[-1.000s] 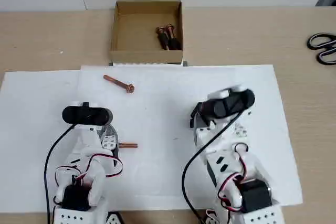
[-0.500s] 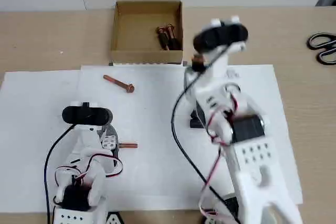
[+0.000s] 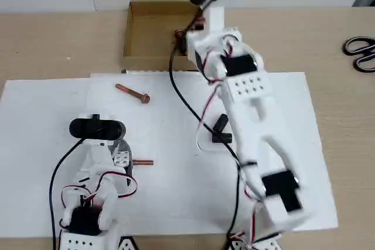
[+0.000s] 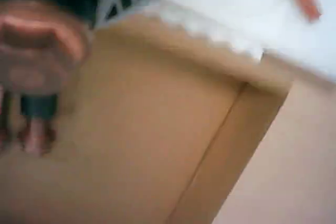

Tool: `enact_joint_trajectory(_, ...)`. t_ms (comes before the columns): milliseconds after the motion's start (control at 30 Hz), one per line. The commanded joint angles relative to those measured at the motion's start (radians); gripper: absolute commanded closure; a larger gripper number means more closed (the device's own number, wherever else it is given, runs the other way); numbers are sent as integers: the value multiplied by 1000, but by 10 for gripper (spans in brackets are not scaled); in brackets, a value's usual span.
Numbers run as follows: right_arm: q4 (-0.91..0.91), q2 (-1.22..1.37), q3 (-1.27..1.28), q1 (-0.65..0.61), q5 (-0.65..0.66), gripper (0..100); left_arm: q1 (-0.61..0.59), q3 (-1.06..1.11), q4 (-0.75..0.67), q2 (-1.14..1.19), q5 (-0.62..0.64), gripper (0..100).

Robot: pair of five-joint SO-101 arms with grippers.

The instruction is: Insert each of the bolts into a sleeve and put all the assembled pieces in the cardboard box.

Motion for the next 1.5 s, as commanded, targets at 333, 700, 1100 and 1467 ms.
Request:
enact_joint_trajectory(333,-101,530,-592,-50,5,995,3,-4,-20,-6,-5,994)
enact_joint_trajectory(700,-90,828,-882,-68,137,994,3,-4,-20,-6,-3,994)
enact_joint_trajectory(1100,130,832,-954,-71,241,798,3,-4,-20,-6,-3,994)
enact_joint_trajectory(1467,696,837,-1390,-143,241,931,-3,-4,-20,-6,-2,994)
